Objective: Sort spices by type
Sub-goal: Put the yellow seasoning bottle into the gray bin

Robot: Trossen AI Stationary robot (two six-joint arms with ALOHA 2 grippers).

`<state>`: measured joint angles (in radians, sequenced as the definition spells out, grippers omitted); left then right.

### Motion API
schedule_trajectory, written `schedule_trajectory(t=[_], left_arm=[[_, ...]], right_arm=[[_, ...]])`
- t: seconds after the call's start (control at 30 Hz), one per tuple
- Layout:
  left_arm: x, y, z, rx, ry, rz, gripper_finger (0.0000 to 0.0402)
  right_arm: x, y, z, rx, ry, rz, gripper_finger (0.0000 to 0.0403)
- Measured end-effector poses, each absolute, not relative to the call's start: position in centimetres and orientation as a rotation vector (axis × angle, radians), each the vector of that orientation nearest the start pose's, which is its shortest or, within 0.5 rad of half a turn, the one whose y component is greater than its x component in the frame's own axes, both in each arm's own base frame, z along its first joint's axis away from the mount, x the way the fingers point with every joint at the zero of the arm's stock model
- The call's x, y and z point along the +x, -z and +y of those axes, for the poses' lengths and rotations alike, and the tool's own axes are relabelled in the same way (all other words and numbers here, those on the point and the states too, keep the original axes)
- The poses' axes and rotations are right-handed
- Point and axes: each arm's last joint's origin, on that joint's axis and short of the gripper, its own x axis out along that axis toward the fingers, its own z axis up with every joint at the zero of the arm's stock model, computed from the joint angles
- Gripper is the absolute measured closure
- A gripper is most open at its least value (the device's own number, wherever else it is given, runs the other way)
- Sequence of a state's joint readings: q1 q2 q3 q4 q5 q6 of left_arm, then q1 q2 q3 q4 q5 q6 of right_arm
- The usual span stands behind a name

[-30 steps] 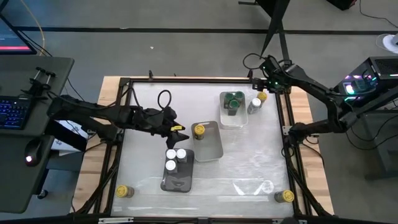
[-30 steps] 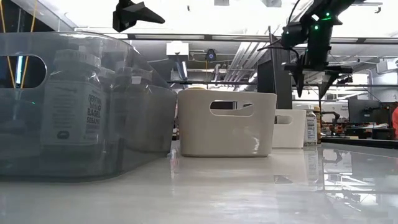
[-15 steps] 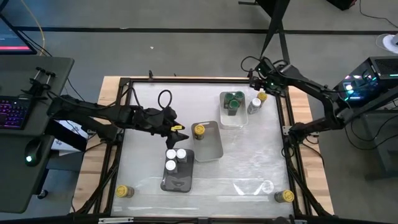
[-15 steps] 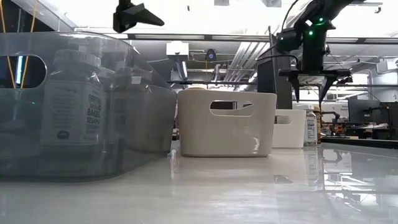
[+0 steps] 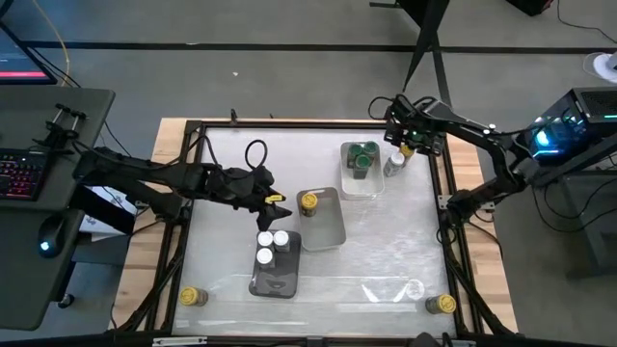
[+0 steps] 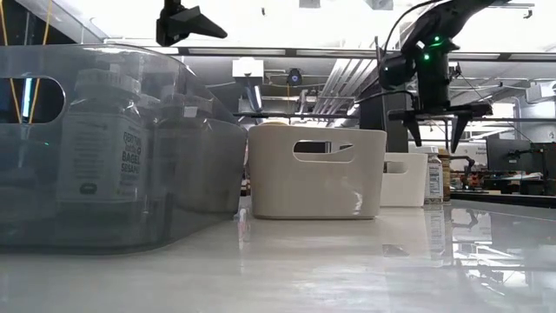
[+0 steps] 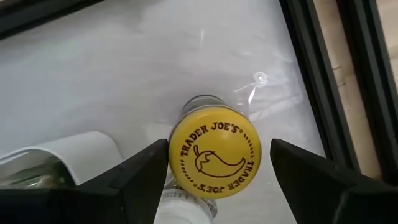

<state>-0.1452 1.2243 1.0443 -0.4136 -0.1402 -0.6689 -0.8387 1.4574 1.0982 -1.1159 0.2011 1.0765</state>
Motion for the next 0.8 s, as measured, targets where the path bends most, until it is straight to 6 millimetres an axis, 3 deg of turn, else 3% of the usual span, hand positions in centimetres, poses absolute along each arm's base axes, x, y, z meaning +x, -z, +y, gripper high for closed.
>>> schedule_trajectory(t=[0.67, 0.8], left_arm=[[25.8, -31.0, -3.4, -0.543, -0.195, 0.598, 0.0135], [25.8, -31.0, -3.4, -0.543, -0.195, 0.598, 0.0135]], right_arm=[[17.3, -20.8, -20.4, 1.21, 1.572, 1.086, 0.0124], [17.4, -20.5, -20.6, 1.175, 1.552, 1.116, 0.0139]])
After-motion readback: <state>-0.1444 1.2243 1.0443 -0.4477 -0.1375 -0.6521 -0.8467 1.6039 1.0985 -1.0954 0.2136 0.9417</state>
